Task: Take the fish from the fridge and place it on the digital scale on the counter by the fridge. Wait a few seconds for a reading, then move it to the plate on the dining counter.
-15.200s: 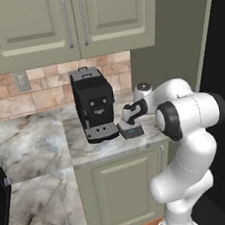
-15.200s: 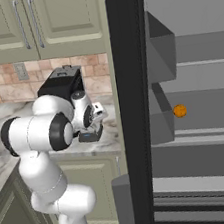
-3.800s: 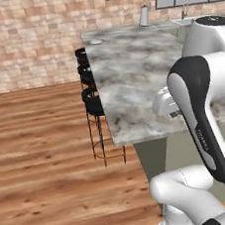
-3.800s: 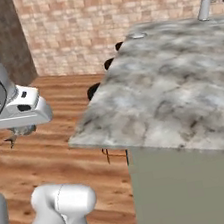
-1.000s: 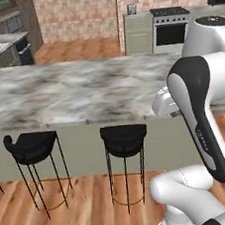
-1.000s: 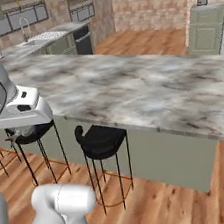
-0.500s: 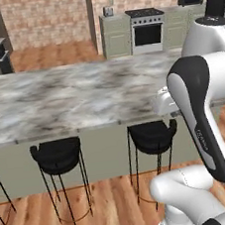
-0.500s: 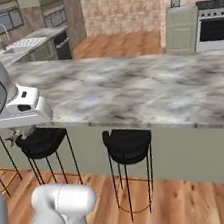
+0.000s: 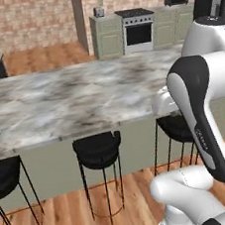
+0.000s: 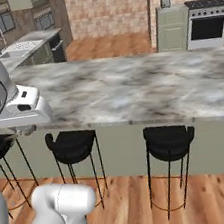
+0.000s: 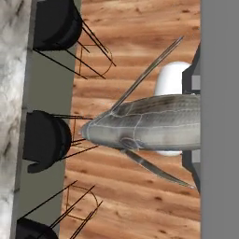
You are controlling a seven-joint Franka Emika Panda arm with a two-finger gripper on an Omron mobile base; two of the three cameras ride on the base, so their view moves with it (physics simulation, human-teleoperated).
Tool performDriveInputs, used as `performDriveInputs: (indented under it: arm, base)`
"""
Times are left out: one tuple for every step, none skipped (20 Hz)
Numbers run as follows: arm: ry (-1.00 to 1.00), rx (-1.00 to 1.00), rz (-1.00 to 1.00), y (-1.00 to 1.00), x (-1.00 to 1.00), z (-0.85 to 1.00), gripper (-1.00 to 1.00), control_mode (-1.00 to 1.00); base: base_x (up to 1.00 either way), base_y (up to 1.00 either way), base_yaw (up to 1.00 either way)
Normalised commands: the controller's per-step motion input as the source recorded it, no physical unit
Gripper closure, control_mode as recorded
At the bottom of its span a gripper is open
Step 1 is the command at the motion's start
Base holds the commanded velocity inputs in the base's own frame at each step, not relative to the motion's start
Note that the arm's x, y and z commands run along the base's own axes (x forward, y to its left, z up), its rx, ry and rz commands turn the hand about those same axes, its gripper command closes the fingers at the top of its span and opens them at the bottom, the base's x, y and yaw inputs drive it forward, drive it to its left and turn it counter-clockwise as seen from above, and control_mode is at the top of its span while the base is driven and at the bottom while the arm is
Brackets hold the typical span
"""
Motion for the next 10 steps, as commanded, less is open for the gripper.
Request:
performDriveInputs:
  arm:
    - [0.00,0.00,0.00,0.00,0.00,0.00,1.00,1.00]
    - [0.00,0.00,0.00,0.00,0.00,0.00,1.00,1.00]
    - [0.00,0.00,0.00,0.00,0.00,0.00,1.00,1.00]
    - [0.00,0.00,0.00,0.00,0.00,0.00,1.00,1.00]
    - [0.00,0.00,0.00,0.00,0.00,0.00,1.00,1.00]
    - [0.00,0.00,0.00,0.00,0.00,0.00,1.00,1.00]
    - [0.00,0.00,0.00,0.00,0.00,0.00,1.00,1.00]
    - [0.00,0.00,0.00,0.00,0.00,0.00,1.00,1.00]
    - [0.00,0.00,0.00,0.00,0.00,0.00,1.00,1.00]
    - [0.00,0.00,0.00,0.00,0.00,0.00,1.00,1.00]
  base:
    - [0.00,1.00,-0.24]
    - [0.00,1.00,-0.24]
    - [0.00,1.00,-0.23]
    - [0.03,1.00,-0.23]
    - [0.04,1.00,-0.23]
    - [0.05,1.00,-0.23]
    - [0.09,1.00,-0.22]
    - [0.11,1.00,-0.22]
    - [0.14,1.00,-0.20]
    - [0.20,1.00,-0.19]
